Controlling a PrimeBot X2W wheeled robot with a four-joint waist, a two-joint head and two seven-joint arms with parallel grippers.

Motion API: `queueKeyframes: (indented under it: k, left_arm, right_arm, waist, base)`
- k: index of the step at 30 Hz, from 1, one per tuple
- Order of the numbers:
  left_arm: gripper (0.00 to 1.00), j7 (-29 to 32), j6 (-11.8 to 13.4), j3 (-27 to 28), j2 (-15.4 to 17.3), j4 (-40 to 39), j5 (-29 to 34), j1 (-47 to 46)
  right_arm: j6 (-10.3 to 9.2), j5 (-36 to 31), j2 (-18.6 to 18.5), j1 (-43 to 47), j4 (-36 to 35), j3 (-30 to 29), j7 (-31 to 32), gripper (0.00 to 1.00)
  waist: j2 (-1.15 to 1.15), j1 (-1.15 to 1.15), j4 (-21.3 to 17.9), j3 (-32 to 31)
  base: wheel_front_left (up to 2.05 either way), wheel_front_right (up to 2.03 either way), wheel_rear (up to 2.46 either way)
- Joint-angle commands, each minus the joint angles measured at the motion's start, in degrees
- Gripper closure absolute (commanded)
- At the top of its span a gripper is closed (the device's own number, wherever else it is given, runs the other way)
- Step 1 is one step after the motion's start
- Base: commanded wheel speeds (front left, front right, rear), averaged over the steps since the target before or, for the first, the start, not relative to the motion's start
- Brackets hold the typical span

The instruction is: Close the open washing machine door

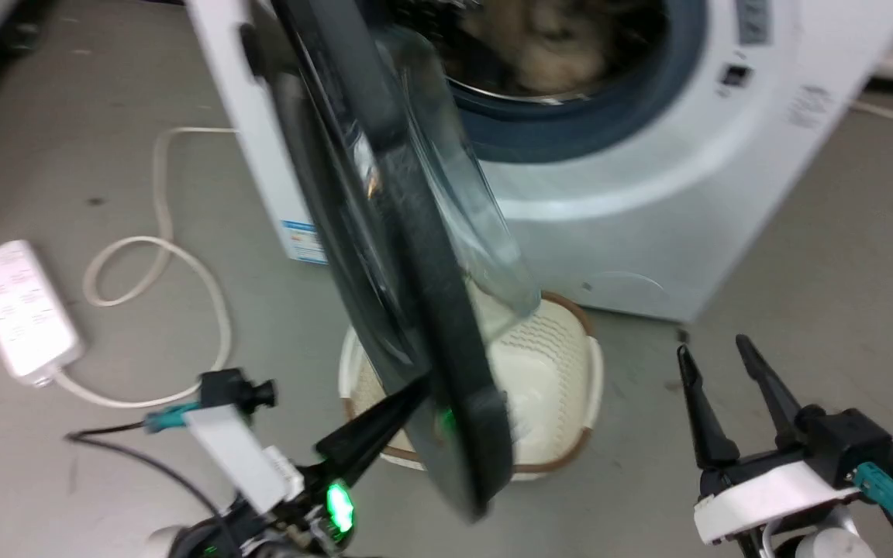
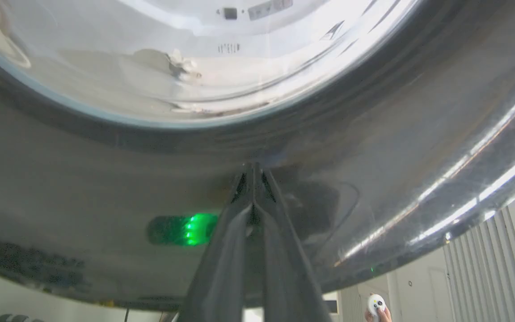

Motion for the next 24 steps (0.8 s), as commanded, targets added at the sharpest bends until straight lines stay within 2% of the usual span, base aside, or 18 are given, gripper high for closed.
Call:
queueKeyframes:
  k: [1, 7, 14, 19, 24]
  left_arm:
    - [1.00, -1.0, -0.7, -2.2, -0.2, 0.9, -0.6, -1.8]
    - [1.00, -6.6, -2.3, -7.8, -0.2, 5.8, -1.5, -7.7]
    - [1.00, -16.2, -3.7, -10.0, -0.2, 14.5, -2.8, -16.6]
    - [1.00, -23.9, -5.0, -10.9, -0.2, 20.1, -3.6, -23.1]
    - [1.00, -29.7, -5.8, -12.9, -0.2, 24.8, -4.9, -27.3]
  right_arm:
    - [0.05, -0.2, -0.1, -1.1, -0.2, -0.4, -0.3, 0.00]
    - [0.05, 0.6, 0.1, -2.9, -0.2, -1.1, -0.3, 0.00]
    - [0.05, 2.1, 0.7, -4.1, 0.1, -0.6, -0.3, 0.00]
    - [0.05, 2.9, 0.9, -4.0, 0.3, -0.3, -0.3, 0.00]
    - [0.05, 3.6, 0.9, -3.6, 0.4, -0.1, -0.3, 0.00]
  waist:
    - [0.00, 0.00, -5.3, 3.8]
    - [0.00, 0.00, -13.0, 7.4]
    - [0.00, 0.00, -20.3, 9.7]
    - [0.00, 0.00, -22.4, 10.0]
    - [0.00, 0.00, -22.0, 8.9]
  base:
    - [0.00, 0.00, 0.00]
    - [0.00, 0.00, 0.00]
    - [0.00, 0.00, 0.00]
    - [0.00, 0.00, 0.00]
    - [0.00, 0.00, 0.00]
